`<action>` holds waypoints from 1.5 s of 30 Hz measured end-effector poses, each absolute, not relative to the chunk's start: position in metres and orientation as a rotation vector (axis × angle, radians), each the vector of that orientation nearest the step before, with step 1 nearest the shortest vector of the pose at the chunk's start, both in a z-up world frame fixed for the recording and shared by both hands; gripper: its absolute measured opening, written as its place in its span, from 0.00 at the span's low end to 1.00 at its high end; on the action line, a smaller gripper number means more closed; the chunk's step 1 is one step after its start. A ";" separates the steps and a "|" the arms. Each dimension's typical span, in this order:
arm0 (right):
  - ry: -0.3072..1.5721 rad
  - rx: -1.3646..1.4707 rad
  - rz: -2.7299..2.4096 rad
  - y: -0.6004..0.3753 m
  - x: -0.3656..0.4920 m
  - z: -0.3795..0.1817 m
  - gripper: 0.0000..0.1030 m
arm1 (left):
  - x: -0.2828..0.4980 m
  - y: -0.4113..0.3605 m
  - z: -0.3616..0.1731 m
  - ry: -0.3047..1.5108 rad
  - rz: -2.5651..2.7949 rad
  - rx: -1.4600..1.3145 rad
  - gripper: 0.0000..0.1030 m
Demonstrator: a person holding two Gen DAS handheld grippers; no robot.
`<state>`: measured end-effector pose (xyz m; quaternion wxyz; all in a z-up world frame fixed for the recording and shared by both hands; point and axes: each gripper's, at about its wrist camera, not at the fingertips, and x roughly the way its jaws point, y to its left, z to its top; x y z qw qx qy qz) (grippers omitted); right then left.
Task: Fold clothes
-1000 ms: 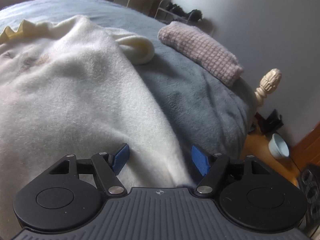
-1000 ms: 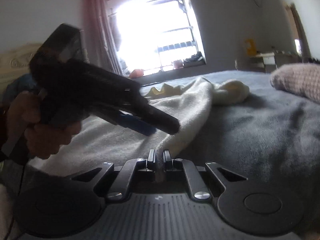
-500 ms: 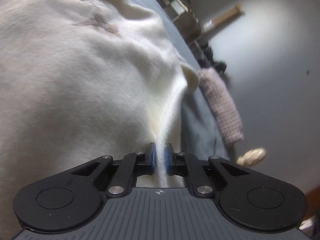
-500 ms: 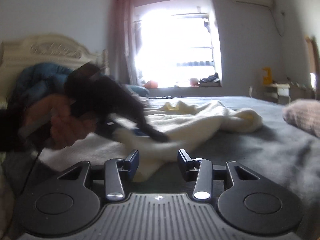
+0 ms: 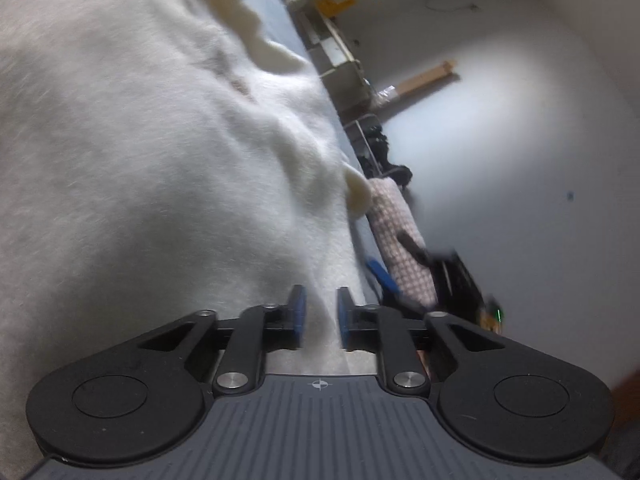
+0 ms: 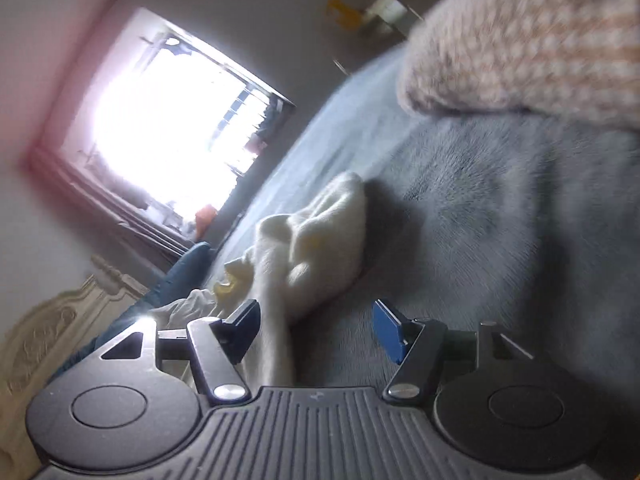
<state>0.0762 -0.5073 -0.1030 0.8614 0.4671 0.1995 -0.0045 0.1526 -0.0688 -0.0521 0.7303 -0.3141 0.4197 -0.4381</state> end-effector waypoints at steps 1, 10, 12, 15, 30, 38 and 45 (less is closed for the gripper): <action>0.433 1.017 -0.035 -0.515 0.093 -0.107 0.64 | 0.151 -0.072 -0.049 0.900 -0.960 -0.652 0.29; 0.615 0.865 -0.053 -0.505 0.195 -0.108 0.62 | 0.156 -0.062 -0.078 0.813 -0.995 -0.646 0.28; 0.630 0.779 -0.065 -0.494 0.204 -0.105 0.52 | 0.153 -0.060 -0.081 0.782 -1.013 -0.637 0.28; 0.673 0.602 -0.071 -0.480 0.215 -0.087 0.21 | 0.151 -0.060 -0.081 0.763 -1.030 -0.628 0.28; 0.423 -0.831 -0.495 -0.389 0.360 0.052 0.18 | 0.147 -0.055 -0.081 0.735 -1.065 -0.638 0.29; 0.794 -1.125 -0.443 -0.399 0.386 -0.094 0.51 | 0.139 -0.048 -0.083 0.731 -1.068 -0.633 0.29; 0.855 -0.991 -0.378 -0.417 0.288 -0.060 0.66 | 0.140 -0.052 -0.082 0.719 -1.050 -0.610 0.29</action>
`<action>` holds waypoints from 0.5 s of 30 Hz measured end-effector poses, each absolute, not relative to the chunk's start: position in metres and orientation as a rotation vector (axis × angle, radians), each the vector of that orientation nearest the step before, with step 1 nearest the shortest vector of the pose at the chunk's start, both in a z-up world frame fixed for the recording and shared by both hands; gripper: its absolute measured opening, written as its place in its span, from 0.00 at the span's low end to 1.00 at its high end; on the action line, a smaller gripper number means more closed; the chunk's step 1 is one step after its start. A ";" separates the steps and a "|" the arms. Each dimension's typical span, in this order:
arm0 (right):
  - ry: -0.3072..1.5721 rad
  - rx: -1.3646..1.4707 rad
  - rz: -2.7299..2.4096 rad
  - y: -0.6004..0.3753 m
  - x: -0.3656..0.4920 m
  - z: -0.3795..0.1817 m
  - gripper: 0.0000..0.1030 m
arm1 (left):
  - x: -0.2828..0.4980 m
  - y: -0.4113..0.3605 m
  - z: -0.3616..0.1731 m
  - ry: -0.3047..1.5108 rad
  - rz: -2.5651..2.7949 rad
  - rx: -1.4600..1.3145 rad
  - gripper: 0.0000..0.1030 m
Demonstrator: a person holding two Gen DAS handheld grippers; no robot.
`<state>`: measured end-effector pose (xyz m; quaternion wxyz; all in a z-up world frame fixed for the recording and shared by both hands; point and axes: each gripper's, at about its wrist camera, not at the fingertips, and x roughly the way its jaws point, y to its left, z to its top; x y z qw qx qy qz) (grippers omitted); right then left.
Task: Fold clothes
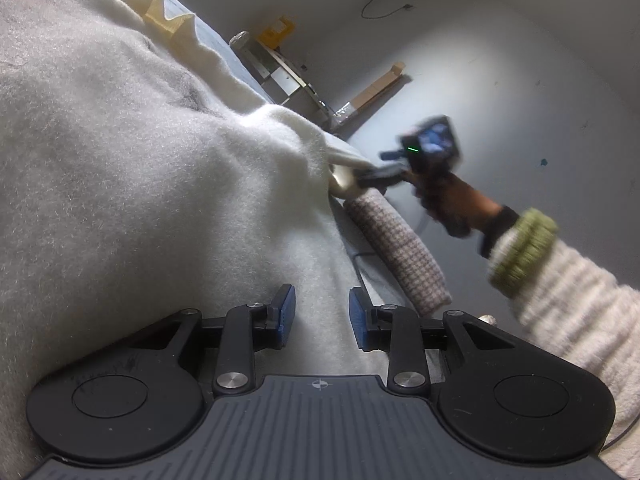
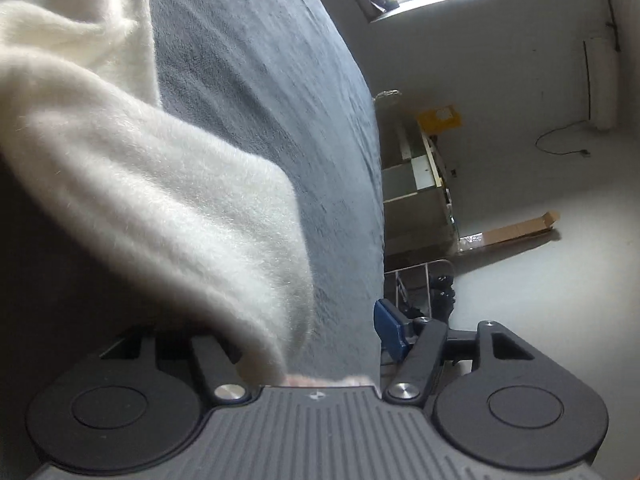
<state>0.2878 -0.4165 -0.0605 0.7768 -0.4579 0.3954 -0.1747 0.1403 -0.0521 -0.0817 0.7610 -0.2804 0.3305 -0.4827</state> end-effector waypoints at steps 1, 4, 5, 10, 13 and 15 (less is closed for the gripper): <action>0.851 -0.962 -0.360 -0.417 0.269 -0.050 0.69 | 0.140 -0.053 -0.082 0.717 -1.047 -0.606 0.29; 0.832 -0.842 -0.321 -0.416 0.213 -0.017 0.72 | 0.143 -0.057 -0.082 0.713 -1.039 -0.589 0.29; 0.823 -0.783 -0.300 -0.415 0.193 -0.004 0.72 | 0.143 -0.057 -0.081 0.712 -1.036 -0.583 0.29; 0.710 -0.568 -0.264 -0.415 0.106 0.050 0.72 | 0.145 -0.058 -0.081 0.715 -1.025 -0.571 0.29; 0.685 -0.286 -0.253 -0.434 0.073 0.066 0.72 | 0.147 -0.061 -0.077 0.732 -1.010 -0.571 0.29; 0.689 -0.034 -0.154 -0.444 0.045 0.061 0.72 | 0.144 -0.063 -0.072 0.736 -0.987 -0.555 0.31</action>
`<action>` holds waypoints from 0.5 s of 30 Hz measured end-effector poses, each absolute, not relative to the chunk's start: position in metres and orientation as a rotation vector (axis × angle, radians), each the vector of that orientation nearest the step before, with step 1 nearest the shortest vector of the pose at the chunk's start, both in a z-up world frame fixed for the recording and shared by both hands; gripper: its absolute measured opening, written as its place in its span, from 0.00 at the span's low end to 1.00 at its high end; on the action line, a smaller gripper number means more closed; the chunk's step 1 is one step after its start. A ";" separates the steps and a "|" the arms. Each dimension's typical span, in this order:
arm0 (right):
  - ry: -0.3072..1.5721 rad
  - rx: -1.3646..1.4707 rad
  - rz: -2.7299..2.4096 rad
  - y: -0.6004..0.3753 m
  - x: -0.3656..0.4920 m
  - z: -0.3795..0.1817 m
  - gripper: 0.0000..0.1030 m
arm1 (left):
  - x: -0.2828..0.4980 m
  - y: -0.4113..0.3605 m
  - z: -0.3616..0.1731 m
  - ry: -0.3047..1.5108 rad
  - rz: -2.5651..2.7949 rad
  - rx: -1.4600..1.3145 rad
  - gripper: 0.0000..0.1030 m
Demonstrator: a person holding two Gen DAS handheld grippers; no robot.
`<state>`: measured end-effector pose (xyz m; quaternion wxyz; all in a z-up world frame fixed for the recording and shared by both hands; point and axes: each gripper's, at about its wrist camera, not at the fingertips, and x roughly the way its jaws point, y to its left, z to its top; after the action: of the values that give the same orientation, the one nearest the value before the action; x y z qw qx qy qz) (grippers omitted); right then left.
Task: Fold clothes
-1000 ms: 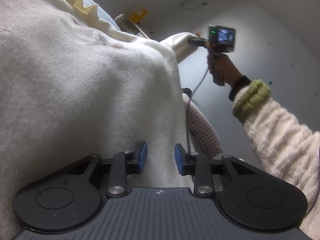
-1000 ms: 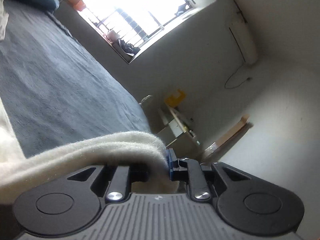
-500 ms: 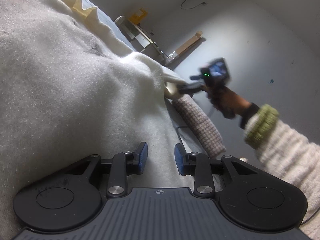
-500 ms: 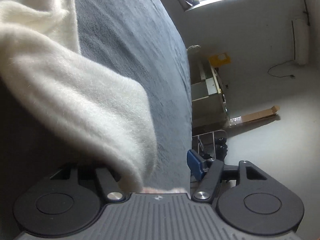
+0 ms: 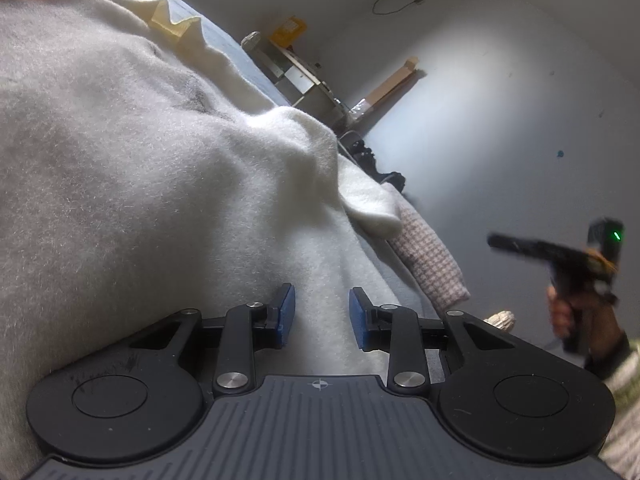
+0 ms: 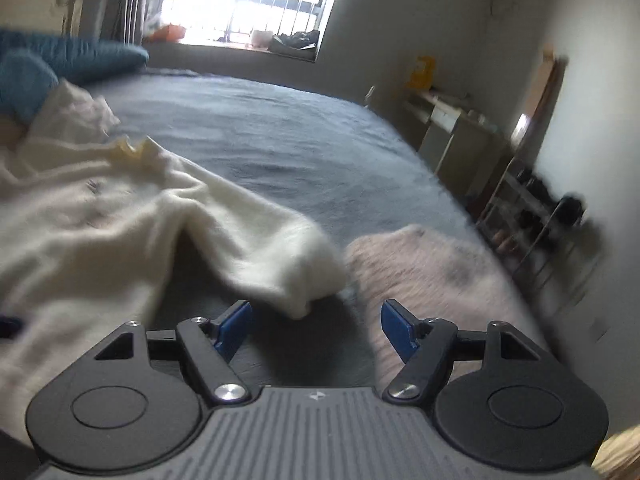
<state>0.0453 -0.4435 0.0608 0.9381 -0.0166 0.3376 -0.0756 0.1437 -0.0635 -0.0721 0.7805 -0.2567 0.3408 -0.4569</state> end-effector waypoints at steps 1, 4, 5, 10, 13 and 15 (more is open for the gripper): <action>0.706 0.113 -0.081 -0.446 0.030 0.054 0.71 | 0.141 -0.063 -0.069 0.737 -0.976 -0.544 0.32; 0.713 0.466 0.125 -0.431 -0.009 0.004 0.69 | 0.131 -0.060 -0.063 0.745 -0.948 -0.527 0.39; 0.711 0.529 0.166 -0.421 -0.019 -0.012 0.68 | 0.129 -0.059 -0.061 0.752 -0.941 -0.524 0.40; 0.675 0.553 0.167 -0.383 -0.027 -0.069 0.51 | 0.119 -0.056 -0.046 0.780 -0.914 -0.494 0.42; 0.605 0.499 0.142 -0.369 -0.029 -0.075 0.07 | 0.113 -0.056 -0.035 0.782 -0.909 -0.467 0.44; 0.533 0.435 0.167 -0.355 -0.031 -0.069 0.06 | 0.110 -0.060 -0.027 0.781 -0.916 -0.449 0.46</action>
<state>-0.0310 -0.3550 -0.0685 0.9380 0.2132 0.2609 0.0816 0.1099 -0.0602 -0.0272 0.8007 -0.2093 0.3641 -0.4272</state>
